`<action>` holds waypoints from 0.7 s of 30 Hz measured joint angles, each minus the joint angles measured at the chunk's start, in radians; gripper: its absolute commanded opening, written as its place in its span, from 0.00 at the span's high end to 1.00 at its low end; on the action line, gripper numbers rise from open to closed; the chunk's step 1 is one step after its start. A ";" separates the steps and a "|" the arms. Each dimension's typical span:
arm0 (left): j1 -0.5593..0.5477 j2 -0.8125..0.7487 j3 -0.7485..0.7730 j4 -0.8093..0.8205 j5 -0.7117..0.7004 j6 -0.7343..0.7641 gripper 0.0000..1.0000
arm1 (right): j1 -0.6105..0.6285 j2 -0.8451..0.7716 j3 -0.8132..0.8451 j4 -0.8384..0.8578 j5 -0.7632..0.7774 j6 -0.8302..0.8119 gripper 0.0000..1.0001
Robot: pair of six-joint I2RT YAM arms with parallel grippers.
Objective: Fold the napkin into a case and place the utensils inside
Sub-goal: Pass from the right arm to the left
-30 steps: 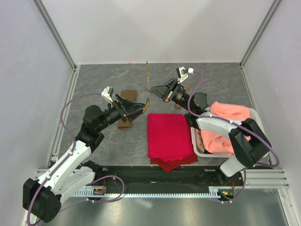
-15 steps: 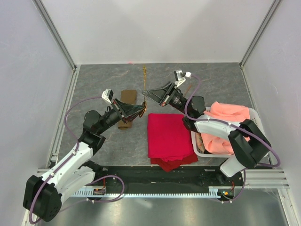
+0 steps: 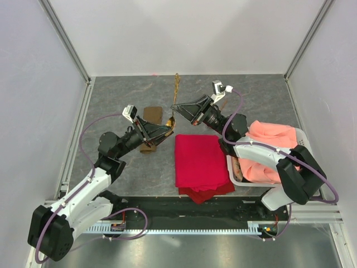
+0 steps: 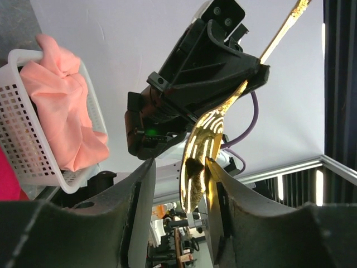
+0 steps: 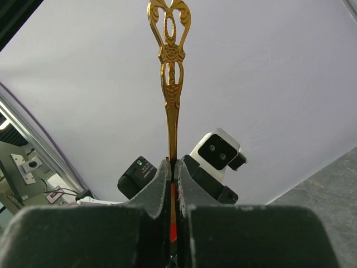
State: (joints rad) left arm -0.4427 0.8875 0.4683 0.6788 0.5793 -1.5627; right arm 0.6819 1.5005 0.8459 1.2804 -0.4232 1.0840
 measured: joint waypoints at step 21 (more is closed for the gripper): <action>0.003 0.008 0.623 -1.167 -0.111 0.931 0.98 | 0.022 -0.208 0.429 -1.407 0.136 -0.642 0.26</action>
State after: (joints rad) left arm -0.4397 0.8951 1.0916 -0.4881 0.4679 -0.6315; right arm 0.7036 1.2930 1.2751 -0.1265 -0.2874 0.4423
